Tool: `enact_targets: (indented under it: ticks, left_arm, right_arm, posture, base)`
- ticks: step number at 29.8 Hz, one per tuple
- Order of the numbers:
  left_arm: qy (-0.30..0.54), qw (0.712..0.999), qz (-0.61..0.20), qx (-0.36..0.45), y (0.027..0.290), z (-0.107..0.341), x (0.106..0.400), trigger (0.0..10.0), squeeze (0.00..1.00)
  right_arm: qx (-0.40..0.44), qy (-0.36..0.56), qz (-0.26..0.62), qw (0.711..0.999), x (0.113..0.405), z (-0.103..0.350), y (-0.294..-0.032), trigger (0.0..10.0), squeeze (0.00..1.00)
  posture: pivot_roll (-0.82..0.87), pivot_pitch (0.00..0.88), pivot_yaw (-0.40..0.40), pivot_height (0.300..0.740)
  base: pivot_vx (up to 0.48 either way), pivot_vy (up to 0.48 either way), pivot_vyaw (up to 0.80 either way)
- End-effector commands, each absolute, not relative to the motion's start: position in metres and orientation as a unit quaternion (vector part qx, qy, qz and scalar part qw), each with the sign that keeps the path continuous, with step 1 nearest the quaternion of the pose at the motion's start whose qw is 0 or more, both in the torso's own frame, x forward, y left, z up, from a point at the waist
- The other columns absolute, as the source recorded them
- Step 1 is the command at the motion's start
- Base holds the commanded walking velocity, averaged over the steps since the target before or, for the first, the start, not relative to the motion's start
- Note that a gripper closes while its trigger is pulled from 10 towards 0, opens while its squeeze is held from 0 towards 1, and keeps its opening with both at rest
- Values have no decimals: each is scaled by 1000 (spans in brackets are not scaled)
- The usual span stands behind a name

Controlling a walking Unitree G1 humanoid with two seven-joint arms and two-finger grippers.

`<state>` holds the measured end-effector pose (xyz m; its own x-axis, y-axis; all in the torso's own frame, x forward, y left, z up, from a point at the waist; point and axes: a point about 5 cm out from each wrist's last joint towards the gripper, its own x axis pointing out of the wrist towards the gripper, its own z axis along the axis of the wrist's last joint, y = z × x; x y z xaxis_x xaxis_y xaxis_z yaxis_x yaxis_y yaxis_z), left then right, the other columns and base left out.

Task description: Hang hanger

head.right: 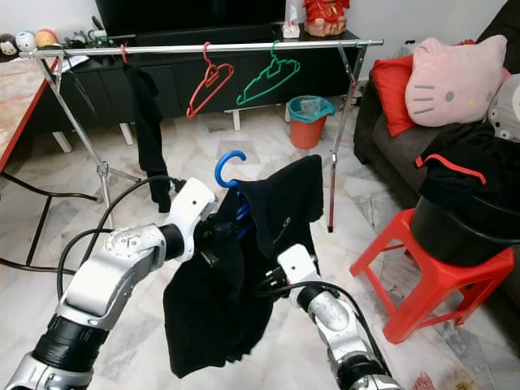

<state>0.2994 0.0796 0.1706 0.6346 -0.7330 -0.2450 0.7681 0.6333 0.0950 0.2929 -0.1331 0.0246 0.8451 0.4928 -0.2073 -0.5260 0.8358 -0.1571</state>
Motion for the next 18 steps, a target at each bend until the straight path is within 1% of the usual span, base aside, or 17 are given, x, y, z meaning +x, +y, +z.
enact_targets:
  ticks: [1,6,12,14,16,17,18]
  left_arm:
    - [57,891,-440,96,73,188,296,10000,0]
    - [64,880,-460,103,71,187,289,10000,0]
    - [78,873,-468,109,73,184,283,10000,0]
    - [100,861,-482,132,75,177,277,10000,0]
    - [102,860,-482,131,75,176,277,10000,0]
    - [104,860,-481,133,75,176,277,10000,0]
    - [106,861,-479,134,75,175,277,10000,0]
  right_arm:
    - [-103,75,253,959,299,30,-136,10000,0]
    - [-108,75,235,963,301,31,-139,10000,0]
    - [-110,78,218,967,302,30,-142,10000,0]
    - [-108,77,208,969,303,31,-142,10000,0]
    - [-107,76,206,970,303,31,-142,10000,0]
    - [-109,75,203,970,303,31,-142,549,0]
    - [-110,75,200,971,304,32,-143,549,0]
  posture:
    - [25,0,-3,740]
    - [27,0,-5,740]
    - [34,0,-8,740]
    - [38,0,-10,740]
    - [38,0,-10,740]
    - [38,0,-10,740]
    - [38,0,-10,740]
  base:
    - [0,0,0]
    - [0,0,0]
    - [0,0,0]
    - [0,0,0]
    - [0,0,0]
    - [0,0,0]
    - [0,0,0]
